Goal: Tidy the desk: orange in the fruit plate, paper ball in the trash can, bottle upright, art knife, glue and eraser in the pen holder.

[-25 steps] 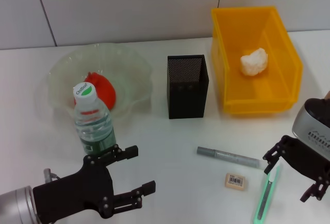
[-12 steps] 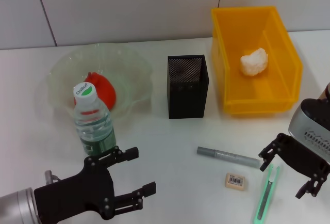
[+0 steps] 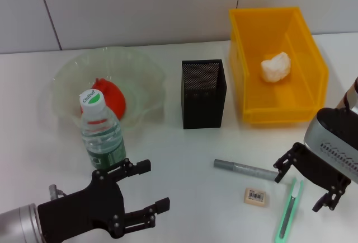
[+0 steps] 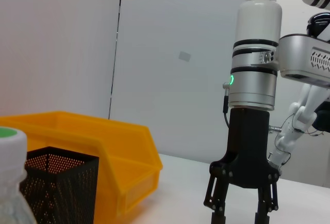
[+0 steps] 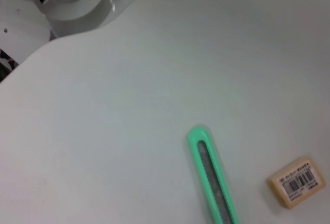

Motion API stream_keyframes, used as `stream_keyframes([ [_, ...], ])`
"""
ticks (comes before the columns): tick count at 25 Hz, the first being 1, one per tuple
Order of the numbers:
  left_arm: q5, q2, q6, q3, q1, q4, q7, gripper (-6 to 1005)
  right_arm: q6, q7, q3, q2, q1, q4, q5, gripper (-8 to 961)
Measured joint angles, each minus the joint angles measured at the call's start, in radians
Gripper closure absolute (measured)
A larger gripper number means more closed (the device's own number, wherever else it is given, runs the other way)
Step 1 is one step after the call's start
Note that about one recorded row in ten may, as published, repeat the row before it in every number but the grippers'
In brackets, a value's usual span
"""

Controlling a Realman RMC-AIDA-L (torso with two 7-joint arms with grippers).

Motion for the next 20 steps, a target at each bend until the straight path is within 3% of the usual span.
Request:
stream_keyframes([
  [12,0.000,0.000,0.000,0.000,-0.003,-0.010,0.000,185,0.028,0.012,-0.045,0.009,0.001,-0.021,-0.005,121],
  [17,0.000,0.000,0.002,0.002,-0.002,-0.012,0.000,185,0.037,0.022,-0.052,0.012,-0.002,-0.021,-0.006,227],
  [20,-0.001,0.000,0.001,0.007,-0.002,-0.012,0.000,185,0.038,0.023,-0.052,0.013,-0.006,-0.021,-0.008,344],
])
